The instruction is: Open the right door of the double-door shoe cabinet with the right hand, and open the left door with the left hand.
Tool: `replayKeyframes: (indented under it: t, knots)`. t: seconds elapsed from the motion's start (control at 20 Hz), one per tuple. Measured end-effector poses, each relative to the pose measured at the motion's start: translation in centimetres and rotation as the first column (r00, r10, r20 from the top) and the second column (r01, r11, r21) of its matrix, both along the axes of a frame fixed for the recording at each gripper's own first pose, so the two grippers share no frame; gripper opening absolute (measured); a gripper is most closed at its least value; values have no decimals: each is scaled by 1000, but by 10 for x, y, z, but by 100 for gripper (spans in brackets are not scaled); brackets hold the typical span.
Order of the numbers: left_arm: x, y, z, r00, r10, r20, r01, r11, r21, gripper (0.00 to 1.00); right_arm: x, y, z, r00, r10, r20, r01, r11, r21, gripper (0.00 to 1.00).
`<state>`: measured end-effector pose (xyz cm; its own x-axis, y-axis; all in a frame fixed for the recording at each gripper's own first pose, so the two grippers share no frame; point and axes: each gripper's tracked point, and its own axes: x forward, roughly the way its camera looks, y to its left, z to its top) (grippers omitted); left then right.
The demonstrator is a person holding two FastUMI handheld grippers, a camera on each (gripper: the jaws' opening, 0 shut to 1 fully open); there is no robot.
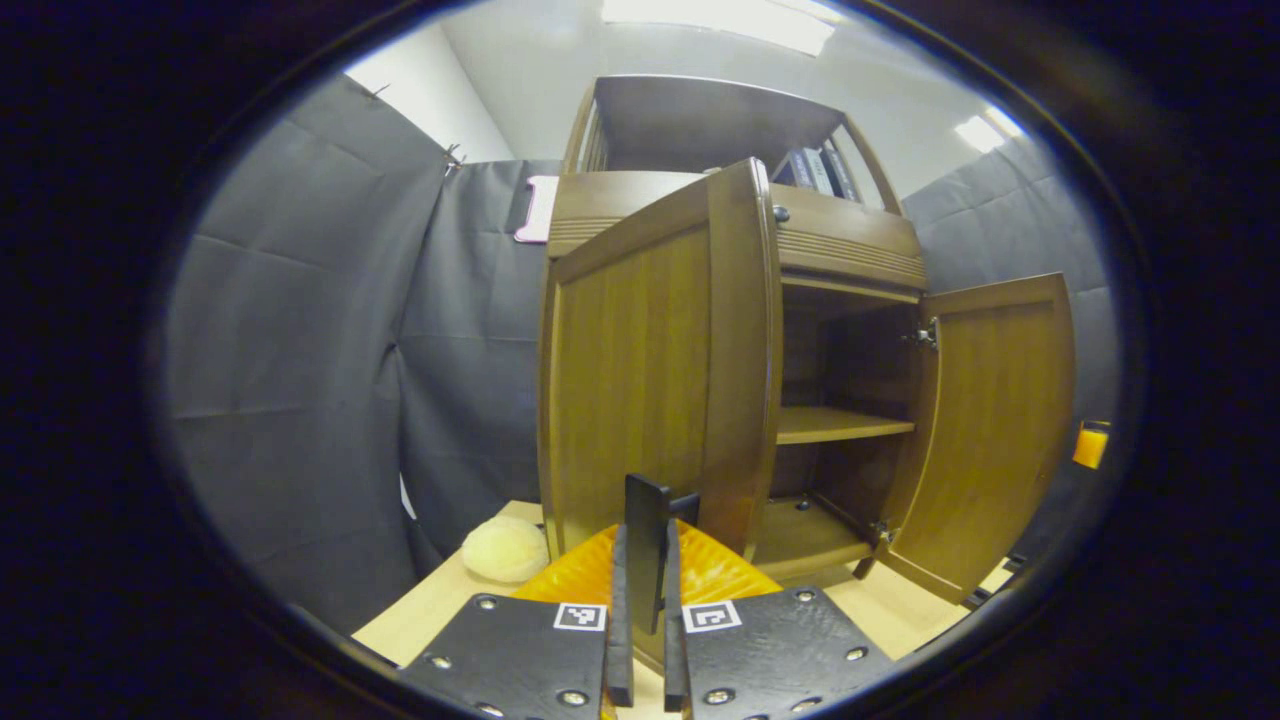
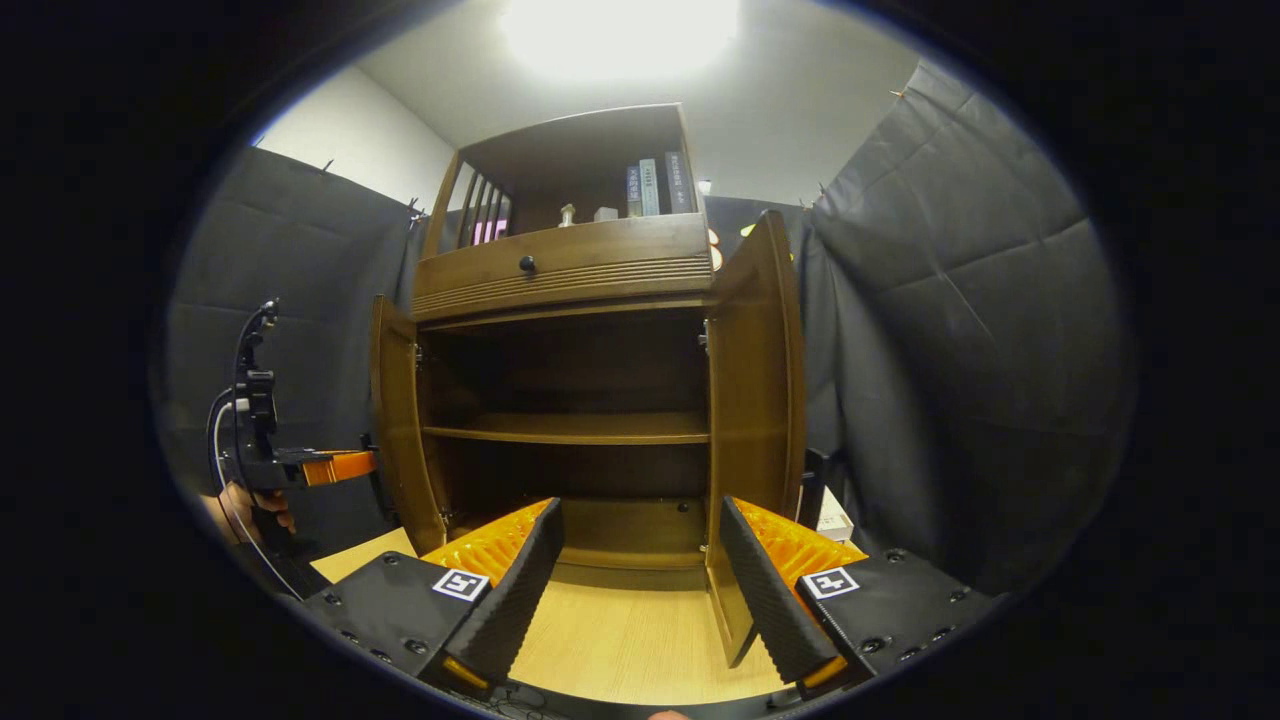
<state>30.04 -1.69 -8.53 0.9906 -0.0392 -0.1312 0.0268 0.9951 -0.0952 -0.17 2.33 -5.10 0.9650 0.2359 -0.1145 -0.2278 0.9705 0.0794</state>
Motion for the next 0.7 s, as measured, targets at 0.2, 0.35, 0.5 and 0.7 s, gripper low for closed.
replayKeyframes:
  t: [0.2,0.35,0.5,0.7]
  knots:
    - [-11,25,1,999,32,4,-32,999,-13,13,1,20,1,1000,31,-1,-31,1000,7,98]
    - [-15,48,-1,998,60,0,-60,998,-32,16,3,33,3,999,45,6,-45,999,2,98]
    - [-22,70,-2,997,70,13,-70,997,-36,13,8,46,4,998,57,5,-57,998,24,98]
    - [-27,96,-7,994,112,9,-112,994,-17,12,11,62,5,997,74,9,-74,997,28,98]
